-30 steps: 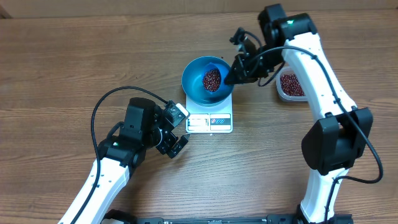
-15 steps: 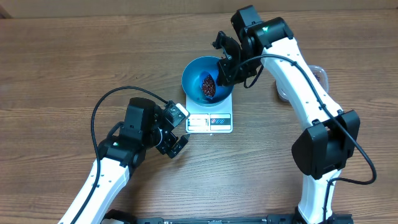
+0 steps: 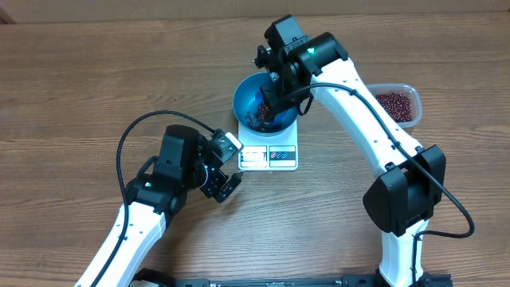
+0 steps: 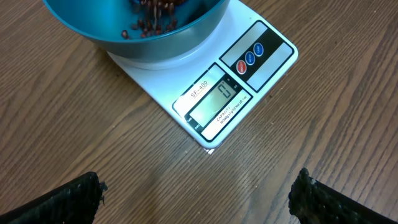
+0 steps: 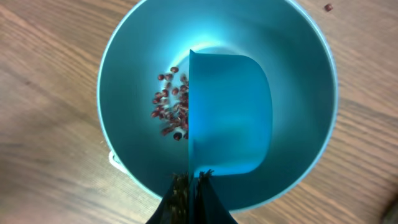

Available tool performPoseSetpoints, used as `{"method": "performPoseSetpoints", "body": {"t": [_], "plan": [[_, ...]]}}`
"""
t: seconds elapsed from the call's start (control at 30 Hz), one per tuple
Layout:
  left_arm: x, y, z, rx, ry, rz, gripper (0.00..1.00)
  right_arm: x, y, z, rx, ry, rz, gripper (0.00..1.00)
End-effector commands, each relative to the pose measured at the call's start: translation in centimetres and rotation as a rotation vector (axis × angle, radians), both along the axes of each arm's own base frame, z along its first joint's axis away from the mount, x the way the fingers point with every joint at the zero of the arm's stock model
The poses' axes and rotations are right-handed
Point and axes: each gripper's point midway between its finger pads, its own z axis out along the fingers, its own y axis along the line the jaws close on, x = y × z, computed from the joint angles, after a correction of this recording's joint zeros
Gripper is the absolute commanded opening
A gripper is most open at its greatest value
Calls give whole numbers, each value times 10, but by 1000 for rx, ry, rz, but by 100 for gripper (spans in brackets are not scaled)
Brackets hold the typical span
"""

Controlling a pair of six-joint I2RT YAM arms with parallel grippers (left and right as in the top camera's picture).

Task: Scoop item into bowl and weigh 150g on scale
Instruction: 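Tip the scoop with the right gripper to pour beans into the bowl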

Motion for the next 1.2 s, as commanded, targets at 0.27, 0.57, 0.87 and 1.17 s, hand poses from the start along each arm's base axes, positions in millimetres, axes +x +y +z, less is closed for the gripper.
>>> {"method": "performPoseSetpoints", "body": {"t": [0.27, 0.57, 0.87, 1.17], "plan": [[-1, 1, -4, 12, 4, -11, 100, 17, -4, 55, -134, -263, -37, 4], [-1, 1, -4, 12, 5, -11, 100, 11, 8, 60, -212, -329, 5, 4], [-1, 1, -4, 12, 5, -11, 100, 5, 10, 65, -306, -389, -10, 4], [-1, 1, -4, 12, 4, -11, 100, -1, 16, 66, -325, -400, 1, 4]]}}
